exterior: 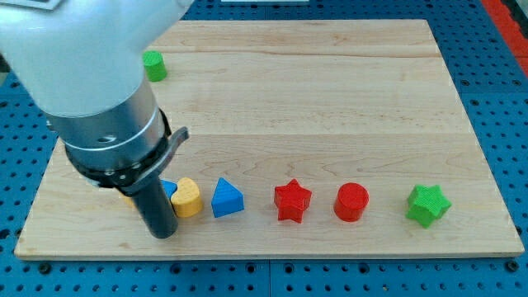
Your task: Keep green circle on left side of yellow hexagon
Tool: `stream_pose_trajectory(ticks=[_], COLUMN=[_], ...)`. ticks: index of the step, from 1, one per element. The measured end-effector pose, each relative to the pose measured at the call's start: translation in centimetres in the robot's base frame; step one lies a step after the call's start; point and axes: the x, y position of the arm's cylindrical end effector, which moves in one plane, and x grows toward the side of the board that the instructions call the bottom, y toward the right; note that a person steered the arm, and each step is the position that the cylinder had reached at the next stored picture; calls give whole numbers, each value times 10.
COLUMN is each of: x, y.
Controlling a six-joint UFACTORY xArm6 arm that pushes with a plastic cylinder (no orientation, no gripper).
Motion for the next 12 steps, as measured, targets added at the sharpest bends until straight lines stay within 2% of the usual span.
stream_pose_trajectory(ticks=[4, 5, 6, 7, 8, 10, 11, 12], x=[-5, 31, -2, -35, -128, -259, -300, -313], y=[5, -30, -152, -185, -176, -175, -147, -61])
